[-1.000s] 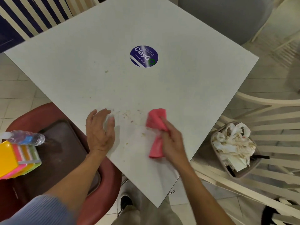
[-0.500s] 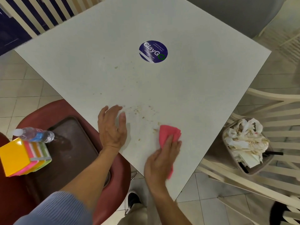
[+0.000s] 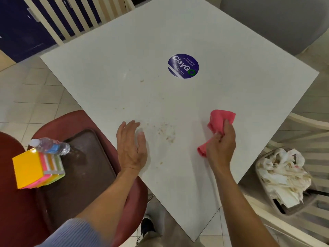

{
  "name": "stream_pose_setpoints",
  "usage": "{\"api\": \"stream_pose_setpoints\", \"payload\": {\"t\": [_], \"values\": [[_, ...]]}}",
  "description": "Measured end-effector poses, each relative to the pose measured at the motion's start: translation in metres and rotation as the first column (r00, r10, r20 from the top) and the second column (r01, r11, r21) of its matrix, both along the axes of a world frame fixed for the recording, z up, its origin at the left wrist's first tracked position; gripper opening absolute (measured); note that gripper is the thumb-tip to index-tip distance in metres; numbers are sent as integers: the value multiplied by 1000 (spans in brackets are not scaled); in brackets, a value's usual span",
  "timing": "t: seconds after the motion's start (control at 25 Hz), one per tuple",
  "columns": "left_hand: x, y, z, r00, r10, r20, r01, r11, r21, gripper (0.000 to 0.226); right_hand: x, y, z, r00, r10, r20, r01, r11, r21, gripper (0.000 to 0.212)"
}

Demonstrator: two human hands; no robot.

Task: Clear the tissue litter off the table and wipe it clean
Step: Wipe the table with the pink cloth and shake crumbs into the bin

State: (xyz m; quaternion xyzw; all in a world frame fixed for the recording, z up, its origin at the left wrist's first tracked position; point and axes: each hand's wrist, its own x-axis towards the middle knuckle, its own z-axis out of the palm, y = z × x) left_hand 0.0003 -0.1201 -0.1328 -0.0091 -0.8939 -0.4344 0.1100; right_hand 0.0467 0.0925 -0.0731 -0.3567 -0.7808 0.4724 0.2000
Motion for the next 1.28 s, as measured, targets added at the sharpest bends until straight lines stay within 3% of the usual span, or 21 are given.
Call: {"api": "stream_pose_setpoints", "payload": {"t": [0.16, 0.28, 0.48, 0.6, 0.72, 0.8, 0.92, 1.04, 1.28], "values": [[0, 1, 1, 1000, 25, 16, -25, 1000, 15, 49, -30, 10, -29, 943, 217, 252, -273, 937, 217, 60], [1, 2, 1, 998, 54, 33, -54, 998, 13, 51, -53, -13, -41, 899, 361, 250, -425, 857, 291, 62], [1, 2, 1, 994, 97, 43, -97, 995, -7, 53, -62, -55, -42, 763, 604, 231, -646, 719, 255, 56], [4, 2, 3, 988, 151, 43, -150, 988, -28, 55, -66, -57, -27, 647, 757, 86, -762, 643, 78, 52], [-3, 8, 9, 965, 245, 91, -244, 969, -23, 62, -102, -12, -7, 819, 570, -71, -572, 820, -11, 50], [-14, 9, 14, 947, 292, 138, -288, 957, -45, 67, -140, 26, -4, 892, 452, -21, -448, 890, 86, 53], [-29, 7, 14, 942, 311, 128, -295, 947, -129, 67, -202, 67, -13, 905, 406, 126, -425, 878, 219, 53], [-31, 6, 10, 923, 364, 129, -341, 925, -171, 65, -250, 68, -35, 837, 459, 297, -538, 791, 292, 50], [-33, 5, 7, 903, 411, 126, -391, 907, -158, 65, -235, -9, -53, 556, 779, 290, -812, 433, 392, 51]]}}
